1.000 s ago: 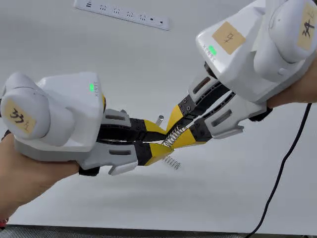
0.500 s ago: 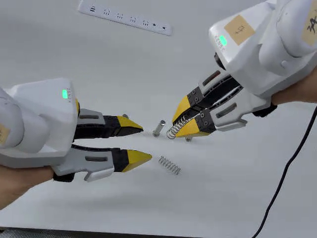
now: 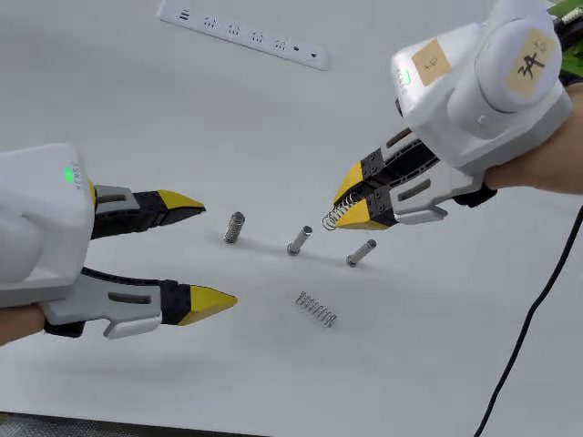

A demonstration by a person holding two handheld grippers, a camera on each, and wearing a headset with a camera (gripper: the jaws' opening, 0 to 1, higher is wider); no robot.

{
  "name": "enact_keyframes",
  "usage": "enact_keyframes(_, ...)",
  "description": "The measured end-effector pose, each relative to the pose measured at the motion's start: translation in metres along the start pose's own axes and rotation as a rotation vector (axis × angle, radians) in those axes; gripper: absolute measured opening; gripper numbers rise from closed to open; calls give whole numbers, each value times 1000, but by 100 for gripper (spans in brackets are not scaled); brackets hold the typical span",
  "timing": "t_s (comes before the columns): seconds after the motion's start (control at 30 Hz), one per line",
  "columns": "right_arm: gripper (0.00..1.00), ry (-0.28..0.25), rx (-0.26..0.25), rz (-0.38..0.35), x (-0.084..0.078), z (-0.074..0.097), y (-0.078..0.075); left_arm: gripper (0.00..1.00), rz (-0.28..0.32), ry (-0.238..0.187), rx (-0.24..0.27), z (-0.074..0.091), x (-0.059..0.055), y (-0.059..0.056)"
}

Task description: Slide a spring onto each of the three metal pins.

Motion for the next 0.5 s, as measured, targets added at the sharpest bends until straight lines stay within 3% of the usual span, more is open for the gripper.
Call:
enact_keyframes(0.37,7,57,-30,-25,-8,-17,-19,91,22,-17,22,2,-12,3)
enact_keyframes(0.5,7,78,-34,-20,-9,-24,-21,93,28,-12,15,1,-15,2)
Point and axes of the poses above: the centre of the closed fingertips' face, and the gripper's own axes: z roughly backward along the fingers, y roughly to its left, x roughly out of its top, the point moved 4 cm from there along z, roughly backward along the fingers, and after that the axes turned 13 degrees about -z, right-handed, at the moved point
